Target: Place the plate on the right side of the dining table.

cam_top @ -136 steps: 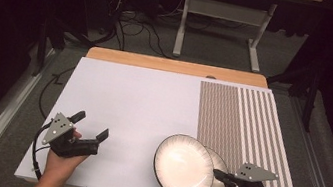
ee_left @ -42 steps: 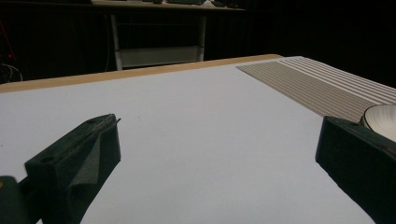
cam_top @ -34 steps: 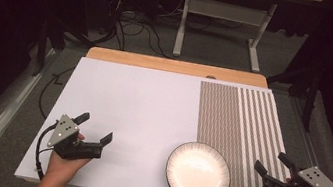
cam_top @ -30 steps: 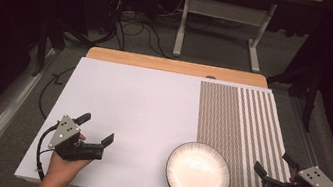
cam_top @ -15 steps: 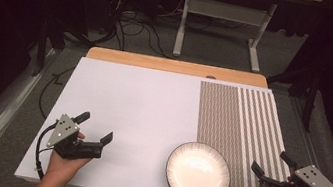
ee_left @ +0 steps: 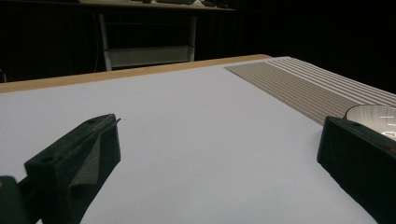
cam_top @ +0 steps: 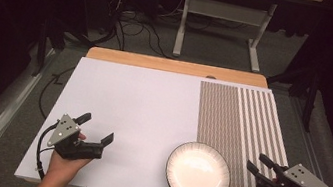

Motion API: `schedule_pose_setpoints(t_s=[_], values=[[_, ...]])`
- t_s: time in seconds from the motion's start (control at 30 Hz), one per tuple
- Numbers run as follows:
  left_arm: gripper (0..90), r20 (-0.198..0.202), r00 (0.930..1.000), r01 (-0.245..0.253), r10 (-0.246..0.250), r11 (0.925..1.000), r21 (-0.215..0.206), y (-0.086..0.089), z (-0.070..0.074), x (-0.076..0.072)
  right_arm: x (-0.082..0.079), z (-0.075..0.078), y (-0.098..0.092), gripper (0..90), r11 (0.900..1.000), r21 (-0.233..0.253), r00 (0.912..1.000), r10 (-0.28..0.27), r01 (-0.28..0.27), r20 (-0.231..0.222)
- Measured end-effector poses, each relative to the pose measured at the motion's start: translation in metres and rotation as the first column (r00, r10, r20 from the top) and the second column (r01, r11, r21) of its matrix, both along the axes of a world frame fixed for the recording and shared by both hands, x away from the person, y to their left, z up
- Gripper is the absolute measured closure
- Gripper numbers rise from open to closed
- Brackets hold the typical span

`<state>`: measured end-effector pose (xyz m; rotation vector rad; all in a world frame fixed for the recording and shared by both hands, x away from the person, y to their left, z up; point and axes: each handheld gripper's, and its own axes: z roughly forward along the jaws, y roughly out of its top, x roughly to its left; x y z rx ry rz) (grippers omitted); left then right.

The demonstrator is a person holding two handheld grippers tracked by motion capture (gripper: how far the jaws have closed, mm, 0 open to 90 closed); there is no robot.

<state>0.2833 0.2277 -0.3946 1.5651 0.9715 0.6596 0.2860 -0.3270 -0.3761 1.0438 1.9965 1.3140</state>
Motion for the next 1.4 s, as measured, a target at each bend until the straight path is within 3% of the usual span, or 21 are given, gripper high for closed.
schedule_pose_setpoints(t_s=[0.03, 0.2, 0.23, 0.27, 0.3, 0.43, 0.5, 0.7, 0.9, 1.07, 1.4], values=[[0.3, 0.003, 1.0000, 0.000, 0.000, 1.0000, 0.001, 0.000, 0.000, -0.001, 0.000, -0.001, 0.002, 59.3, 0.999, -0.013, 0.9993, 0.033, -0.033, -0.017], [0.7, 0.009, 1.0000, 0.003, -0.003, 0.9999, 0.013, -0.002, 0.001, -0.001, -0.003, -0.002, 0.008, 70.9, 0.996, -0.033, 0.9961, 0.077, -0.079, -0.042], [0.7, 0.004, 1.0000, 0.007, -0.007, 0.9998, 0.021, -0.003, 0.001, -0.001, -0.003, -0.004, 0.010, 77.8, 0.995, -0.037, 0.9927, 0.094, -0.097, -0.075], [0.7, 0.002, 1.0000, 0.007, -0.007, 0.9997, 0.022, -0.003, 0.001, -0.001, -0.003, -0.004, 0.010, 77.8, 0.995, -0.037, 0.9927, 0.094, -0.097, -0.075], [0.7, -0.002, 1.0000, 0.006, -0.006, 0.9997, 0.024, -0.004, 0.001, 0.000, -0.004, -0.006, 0.012, 83.3, 0.992, -0.037, 0.9871, 0.120, -0.124, -0.106], [0.7, 0.004, 1.0000, 0.005, -0.006, 0.9996, 0.027, -0.005, 0.002, 0.000, -0.004, -0.008, 0.016, 90.0, 0.984, -0.060, 0.9774, 0.159, -0.169, -0.139], [1.2, 0.006, 1.0000, 0.007, -0.007, 0.9997, 0.023, -0.005, 0.002, -0.001, -0.004, -0.009, 0.020, 90.0, 0.975, -0.083, 0.9669, 0.191, -0.207, -0.169], [1.2, 0.002, 0.9999, 0.010, -0.010, 0.9996, 0.027, -0.005, 0.002, -0.001, -0.006, -0.011, 0.028, 90.0, 0.959, -0.143, 0.9552, 0.215, -0.246, -0.203], [0.6, -0.004, 1.0000, 0.008, -0.008, 0.9994, 0.034, -0.005, 0.003, 0.000, -0.006, -0.013, 0.033, 90.0, 0.949, -0.168, 0.9468, 0.225, -0.266, -0.230], [0.4, -0.003, 1.0000, 0.005, -0.005, 0.9994, 0.033, -0.005, 0.003, 0.000, -0.005, -0.015, 0.036, 90.0, 0.942, -0.190, 0.9458, 0.231, -0.276, -0.228], [0.3, -0.007, 1.0000, 0.005, -0.005, 0.9993, 0.037, -0.005, 0.003, 0.000, -0.006, -0.014, 0.038, 90.0, 0.939, -0.204, 0.9458, 0.228, -0.276, -0.231]])
